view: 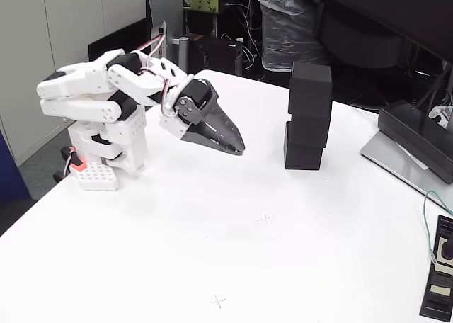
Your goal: Stack the 3 blocks
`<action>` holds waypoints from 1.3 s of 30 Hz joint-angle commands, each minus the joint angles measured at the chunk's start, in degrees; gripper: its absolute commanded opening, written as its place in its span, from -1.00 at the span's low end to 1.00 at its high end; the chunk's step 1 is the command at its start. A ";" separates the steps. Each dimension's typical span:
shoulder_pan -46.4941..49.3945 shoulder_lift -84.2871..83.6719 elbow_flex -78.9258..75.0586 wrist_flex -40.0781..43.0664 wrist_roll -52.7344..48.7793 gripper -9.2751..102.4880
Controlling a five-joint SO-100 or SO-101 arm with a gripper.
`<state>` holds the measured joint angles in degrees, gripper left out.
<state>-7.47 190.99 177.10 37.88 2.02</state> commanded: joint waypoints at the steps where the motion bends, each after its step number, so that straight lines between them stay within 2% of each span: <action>1: 0.00 0.44 -0.26 -2.90 0.09 -0.85; 5: -0.09 0.35 -0.26 -5.01 0.09 -0.85; 21: 0.35 0.18 -0.26 -4.83 0.09 -0.85; 28: 0.44 0.35 -0.26 0.35 0.09 -0.85; 39: 0.44 0.26 -0.26 1.32 -0.26 -0.85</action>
<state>-7.47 190.99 177.10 39.11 2.02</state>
